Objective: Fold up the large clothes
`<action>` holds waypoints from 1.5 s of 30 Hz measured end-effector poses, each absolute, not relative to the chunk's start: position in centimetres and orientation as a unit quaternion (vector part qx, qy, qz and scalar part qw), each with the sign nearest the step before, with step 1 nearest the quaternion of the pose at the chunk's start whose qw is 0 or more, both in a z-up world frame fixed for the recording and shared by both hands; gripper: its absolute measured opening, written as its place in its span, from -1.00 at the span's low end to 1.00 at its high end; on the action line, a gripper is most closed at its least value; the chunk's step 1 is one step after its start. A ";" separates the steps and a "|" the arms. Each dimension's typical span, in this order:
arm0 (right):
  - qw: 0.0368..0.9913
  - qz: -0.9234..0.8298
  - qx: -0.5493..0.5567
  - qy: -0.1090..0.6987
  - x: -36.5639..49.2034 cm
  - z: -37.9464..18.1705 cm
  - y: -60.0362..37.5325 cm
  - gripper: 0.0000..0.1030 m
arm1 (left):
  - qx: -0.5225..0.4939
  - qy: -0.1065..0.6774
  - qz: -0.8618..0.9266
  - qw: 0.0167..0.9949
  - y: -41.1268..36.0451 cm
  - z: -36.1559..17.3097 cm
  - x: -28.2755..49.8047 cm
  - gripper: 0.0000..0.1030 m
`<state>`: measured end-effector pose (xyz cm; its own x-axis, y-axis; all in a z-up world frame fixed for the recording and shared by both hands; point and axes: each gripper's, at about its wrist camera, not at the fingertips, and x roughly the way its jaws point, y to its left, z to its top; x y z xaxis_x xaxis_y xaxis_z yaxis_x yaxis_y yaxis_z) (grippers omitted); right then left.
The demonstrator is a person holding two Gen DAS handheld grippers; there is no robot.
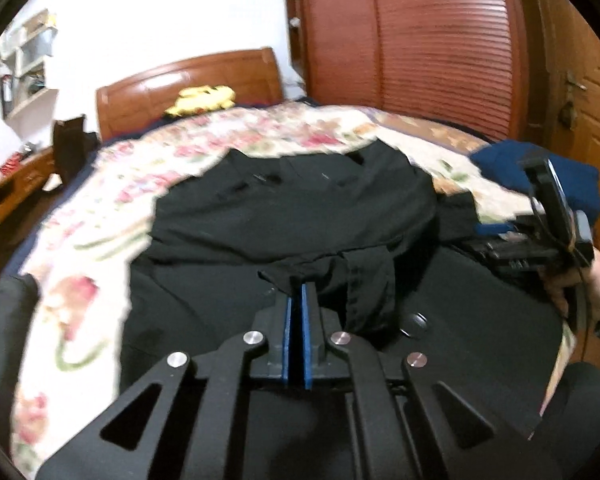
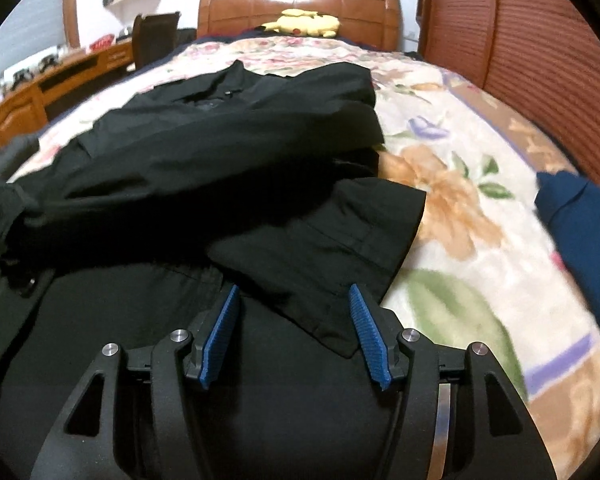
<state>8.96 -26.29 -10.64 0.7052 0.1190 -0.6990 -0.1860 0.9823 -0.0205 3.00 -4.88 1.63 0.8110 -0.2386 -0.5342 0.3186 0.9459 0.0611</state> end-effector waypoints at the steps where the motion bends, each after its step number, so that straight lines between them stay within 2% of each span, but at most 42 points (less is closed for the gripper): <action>1: 0.922 0.084 -0.042 0.374 8.9 -10.6 -26.3 0.14 | 0.072 0.265 -0.138 0.952 -4.3 2.2 3.0 -0.97; 9: 0.924 0.081 -0.050 0.370 8.7 -10.7 -26.0 0.14 | 0.115 0.245 -0.054 0.961 -0.5 5.4 3.2 -0.97; 13: 0.925 0.087 -0.039 0.368 8.6 -10.7 -26.4 0.14 | 0.138 0.258 -0.039 0.956 -0.1 4.4 2.5 -0.97; 26: 0.922 0.093 -0.030 0.376 8.9 -10.9 -26.7 0.14 | 0.111 0.303 -0.073 0.944 -0.4 0.8 -1.1 -0.97; 31: 0.922 0.092 -0.032 0.374 8.8 -10.8 -26.6 0.14 | 0.104 0.293 -0.086 0.947 -0.8 1.9 -1.5 -0.96; 32: 0.922 0.093 -0.031 0.374 8.8 -10.8 -26.6 0.14 | 0.099 0.292 -0.088 0.947 -0.8 2.3 -1.2 -0.94; 34: 0.922 0.093 -0.029 0.373 8.7 -10.8 -26.6 0.14 | 0.095 0.292 -0.082 0.948 -0.6 3.1 -0.5 -0.75; 36: 0.922 0.093 -0.029 0.374 8.7 -10.8 -26.6 0.14 | 0.094 0.294 -0.080 0.948 -0.4 3.6 0.2 -0.44; 38: 0.923 0.093 -0.029 0.373 8.7 -10.8 -26.6 0.14 | 0.092 0.303 -0.076 0.945 -0.2 3.7 1.3 -0.33; 45: 0.923 0.093 -0.028 0.373 8.7 -10.8 -26.5 0.14 | 0.078 0.338 -0.049 0.937 0.7 2.5 5.1 -0.29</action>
<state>8.68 -26.51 -10.82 0.7040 0.1516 -0.6938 -0.1931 0.9810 0.0184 5.15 0.74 2.55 0.7669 -0.0384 -0.6407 0.1441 0.9830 0.1136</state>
